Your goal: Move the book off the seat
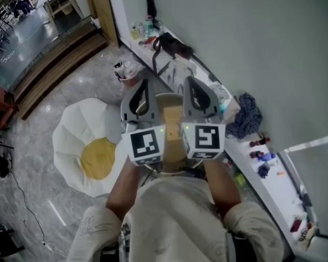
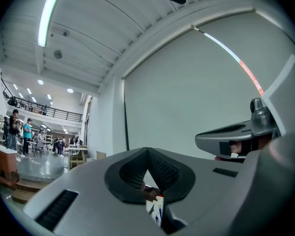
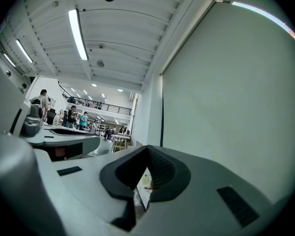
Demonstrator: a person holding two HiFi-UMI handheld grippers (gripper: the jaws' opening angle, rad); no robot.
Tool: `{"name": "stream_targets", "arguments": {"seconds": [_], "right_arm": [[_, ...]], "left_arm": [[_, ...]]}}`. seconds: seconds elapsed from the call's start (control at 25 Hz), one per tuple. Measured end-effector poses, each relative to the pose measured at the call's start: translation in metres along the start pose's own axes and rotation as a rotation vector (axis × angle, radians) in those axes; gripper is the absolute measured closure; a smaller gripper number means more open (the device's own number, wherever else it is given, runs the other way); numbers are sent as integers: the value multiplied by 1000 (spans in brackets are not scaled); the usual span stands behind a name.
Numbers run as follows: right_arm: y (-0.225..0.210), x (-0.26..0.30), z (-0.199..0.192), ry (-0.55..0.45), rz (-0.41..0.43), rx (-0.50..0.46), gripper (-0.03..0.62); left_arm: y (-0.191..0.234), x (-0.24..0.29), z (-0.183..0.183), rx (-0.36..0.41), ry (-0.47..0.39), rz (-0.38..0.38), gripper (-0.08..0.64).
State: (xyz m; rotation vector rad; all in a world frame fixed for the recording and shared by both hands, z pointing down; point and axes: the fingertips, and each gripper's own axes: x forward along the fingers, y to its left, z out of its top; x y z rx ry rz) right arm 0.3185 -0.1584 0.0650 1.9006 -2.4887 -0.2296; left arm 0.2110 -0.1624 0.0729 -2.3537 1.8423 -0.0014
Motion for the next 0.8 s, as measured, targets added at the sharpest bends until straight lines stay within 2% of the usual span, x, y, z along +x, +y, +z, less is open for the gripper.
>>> {"name": "stream_targets", "arguments": {"seconds": [0.2,0.36,0.52,0.8], "right_arm": [[-1,1,-2,3,-7,5,588],[-2,1,-3,7,-11,9,588],[0,1,-4,18,-4,11,588],[-3,3,-2,7,-23,-16,589]], "left_arm": [[2,-2,-3,-3,3,10,558],[4,1,3,23,-39,12,558],[6,2,5,26,-41,11,558],[2,1,-1,-16,11,12,558]]}}
